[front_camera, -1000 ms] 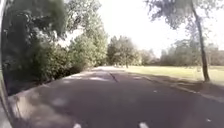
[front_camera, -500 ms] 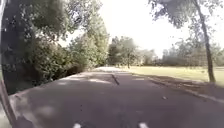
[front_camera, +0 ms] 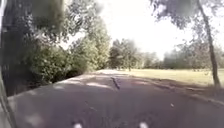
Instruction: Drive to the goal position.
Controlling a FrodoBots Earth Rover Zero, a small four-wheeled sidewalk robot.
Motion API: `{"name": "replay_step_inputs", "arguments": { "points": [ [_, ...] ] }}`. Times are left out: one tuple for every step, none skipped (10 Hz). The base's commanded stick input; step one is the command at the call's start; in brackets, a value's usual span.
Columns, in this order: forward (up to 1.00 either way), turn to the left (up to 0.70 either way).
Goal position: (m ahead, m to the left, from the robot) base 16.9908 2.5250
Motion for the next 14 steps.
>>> {"name": "replay_step_inputs", "arguments": {
  "points": [
    [0.7, -0.35],
    [0.7, -0.22],
    [0.7, 0.0],
    [0.7, 0.0],
    [0.7, 0.0],
    [0.7, 0.0],
    [0.7, 0.0],
    [0.7, 0.0],
    [0.7, 0.0],
    [0.7, 0.0],
    [0.7, 0.0],
    [0.7, 0.0],
    [0.7, 0.0],
    [0.7, 0.0]
  ]
}}
